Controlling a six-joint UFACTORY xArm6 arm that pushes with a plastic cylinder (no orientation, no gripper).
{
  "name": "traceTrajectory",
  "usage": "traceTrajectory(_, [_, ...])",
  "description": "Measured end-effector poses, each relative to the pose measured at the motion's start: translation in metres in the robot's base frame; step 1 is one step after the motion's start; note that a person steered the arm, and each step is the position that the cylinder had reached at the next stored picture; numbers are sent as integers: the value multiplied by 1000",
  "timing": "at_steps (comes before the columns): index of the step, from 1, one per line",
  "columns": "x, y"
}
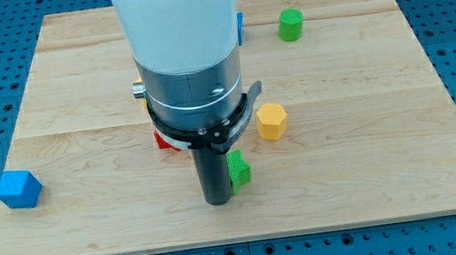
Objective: Slide yellow hexagon a bit left
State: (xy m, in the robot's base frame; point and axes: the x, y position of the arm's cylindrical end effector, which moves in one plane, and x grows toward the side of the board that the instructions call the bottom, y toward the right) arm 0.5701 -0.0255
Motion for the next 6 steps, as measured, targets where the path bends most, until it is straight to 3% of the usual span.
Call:
traceTrajectory(1, [21,0])
traceTrajectory(2, [16,70])
traceTrajectory(3, [-10,123])
traceTrajectory(6, [-102,115])
